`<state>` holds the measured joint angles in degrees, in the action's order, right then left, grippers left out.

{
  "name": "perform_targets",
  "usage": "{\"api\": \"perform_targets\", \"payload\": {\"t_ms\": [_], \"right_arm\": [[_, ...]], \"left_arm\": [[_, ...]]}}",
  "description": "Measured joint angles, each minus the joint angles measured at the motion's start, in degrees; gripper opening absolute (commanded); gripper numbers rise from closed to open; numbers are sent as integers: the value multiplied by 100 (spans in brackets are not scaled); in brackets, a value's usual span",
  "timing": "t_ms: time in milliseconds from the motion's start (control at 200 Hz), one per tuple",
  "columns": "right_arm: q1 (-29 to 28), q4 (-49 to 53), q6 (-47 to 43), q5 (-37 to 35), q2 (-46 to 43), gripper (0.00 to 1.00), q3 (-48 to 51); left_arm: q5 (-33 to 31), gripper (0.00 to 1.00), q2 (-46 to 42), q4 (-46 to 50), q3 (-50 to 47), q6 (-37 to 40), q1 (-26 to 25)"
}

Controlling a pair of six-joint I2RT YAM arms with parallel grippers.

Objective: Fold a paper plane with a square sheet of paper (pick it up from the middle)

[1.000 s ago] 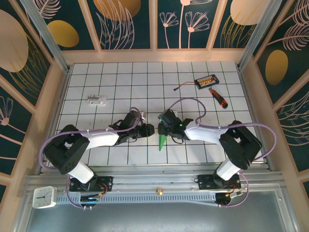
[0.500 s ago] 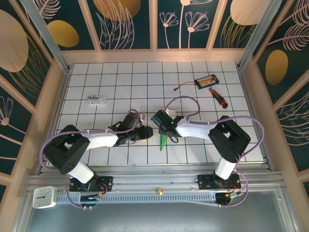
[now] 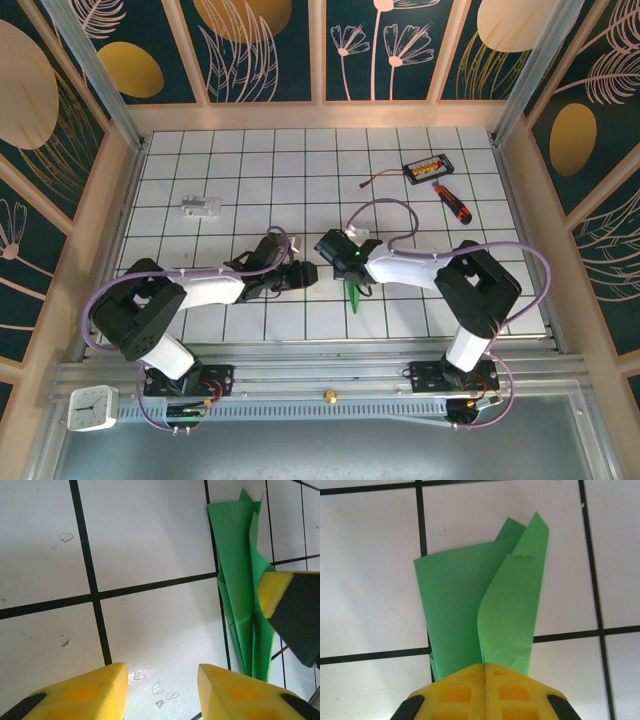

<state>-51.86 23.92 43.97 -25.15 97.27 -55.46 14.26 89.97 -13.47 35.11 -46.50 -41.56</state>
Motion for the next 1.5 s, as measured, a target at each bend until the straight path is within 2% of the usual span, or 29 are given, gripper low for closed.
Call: {"api": "perform_targets", "payload": {"t_ms": [150, 345, 485, 616, 771, 956, 1186, 1351, 1501], "right_arm": [[0, -184, -15, 114, -564, 0, 68], [2, -1499, -15, 881, -1552, 0, 575], [98, -2684, 11, 1471, -1655, 0, 1086], [352, -3650, 205, 1945, -1563, 0, 1794], [507, -4463, 463, 2277, -1344, 0, 2511], [597, -4948, 612, 2374, -1355, 0, 2997], [896, -5163, 658, 2376, -1523, 1, 3554], [1158, -5213, 660, 2382, -1652, 3, 3805], [1246, -5243, 656, 2457, -1759, 1, 3875]], "left_arm": [[-72, 43, -142, -7, -39, -9, 26], [-313, 52, -1069, -195, -446, -227, 264], [-450, 54, -1687, -402, -667, -470, 317], [-385, 53, -1869, -577, -697, -686, 321], [-157, 50, -1788, -726, -684, -846, 321], [205, 43, -1176, -831, -586, -1005, 321], [507, 49, -756, -992, -560, -1145, 317], [662, 50, -463, -1117, -435, -1193, 249], [804, 49, -208, -1213, -321, -1233, 61]]}}
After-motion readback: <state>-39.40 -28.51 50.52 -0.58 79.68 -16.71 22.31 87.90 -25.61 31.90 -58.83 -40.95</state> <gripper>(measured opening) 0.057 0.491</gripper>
